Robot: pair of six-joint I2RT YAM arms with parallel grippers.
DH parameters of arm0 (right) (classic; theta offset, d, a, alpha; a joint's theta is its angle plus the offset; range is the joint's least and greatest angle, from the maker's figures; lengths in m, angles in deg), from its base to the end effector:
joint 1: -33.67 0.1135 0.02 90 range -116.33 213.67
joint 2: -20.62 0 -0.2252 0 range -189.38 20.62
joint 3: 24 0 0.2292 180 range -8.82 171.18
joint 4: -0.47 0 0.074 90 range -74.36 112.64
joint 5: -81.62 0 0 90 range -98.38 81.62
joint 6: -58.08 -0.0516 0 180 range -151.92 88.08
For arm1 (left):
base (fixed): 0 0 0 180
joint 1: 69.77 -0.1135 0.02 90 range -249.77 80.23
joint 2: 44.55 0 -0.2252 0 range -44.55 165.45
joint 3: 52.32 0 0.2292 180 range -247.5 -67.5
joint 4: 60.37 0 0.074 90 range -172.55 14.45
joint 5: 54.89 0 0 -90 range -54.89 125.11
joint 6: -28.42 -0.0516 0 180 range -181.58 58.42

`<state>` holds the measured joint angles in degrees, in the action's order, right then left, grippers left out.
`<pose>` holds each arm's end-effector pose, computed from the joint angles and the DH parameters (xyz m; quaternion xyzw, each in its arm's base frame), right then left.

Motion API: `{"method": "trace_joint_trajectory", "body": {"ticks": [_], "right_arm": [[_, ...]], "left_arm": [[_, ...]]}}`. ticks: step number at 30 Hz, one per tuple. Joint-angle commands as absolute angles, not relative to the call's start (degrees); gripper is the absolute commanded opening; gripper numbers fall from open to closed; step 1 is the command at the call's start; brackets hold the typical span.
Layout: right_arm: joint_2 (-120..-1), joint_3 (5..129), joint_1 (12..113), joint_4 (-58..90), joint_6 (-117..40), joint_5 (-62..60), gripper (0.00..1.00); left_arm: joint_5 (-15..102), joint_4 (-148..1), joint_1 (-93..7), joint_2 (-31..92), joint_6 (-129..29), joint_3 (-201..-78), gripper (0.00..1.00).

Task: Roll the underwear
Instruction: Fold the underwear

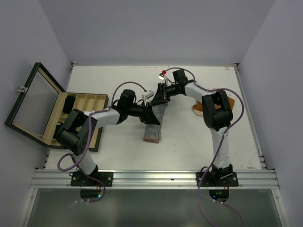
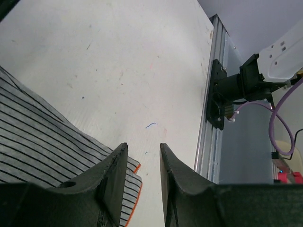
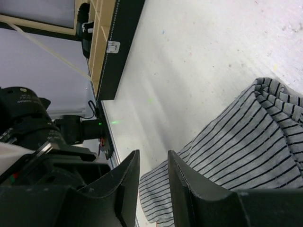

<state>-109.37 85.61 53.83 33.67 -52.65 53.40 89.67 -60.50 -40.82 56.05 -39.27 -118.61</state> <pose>0.3955 0.1936 0.1270 -0.1564 0.8160 0.5506 0.0809 0.2741 -0.1996 0.1469 0.2588 0.7726 -0.5448 0.1981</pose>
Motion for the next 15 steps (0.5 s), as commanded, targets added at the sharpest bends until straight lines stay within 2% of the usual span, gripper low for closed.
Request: {"method": "trace_joint_trajectory", "body": {"ticks": [1, 9, 15], "right_arm": [[-104.5, 83.7, 53.4, 36.0, -49.1, 49.5, 0.35], [-114.3, 84.7, 53.2, 31.1, -51.6, 50.2, 0.34], [-118.3, 87.9, 53.1, 32.6, -51.3, 49.5, 0.33]], "left_arm": [[88.1, -62.1, -40.8, 55.5, -41.7, -119.4, 0.37], [90.2, -59.3, -40.9, 66.7, -40.3, -118.0, 0.33], [87.1, -63.3, -41.2, 71.6, -41.2, -118.8, 0.29]]}}
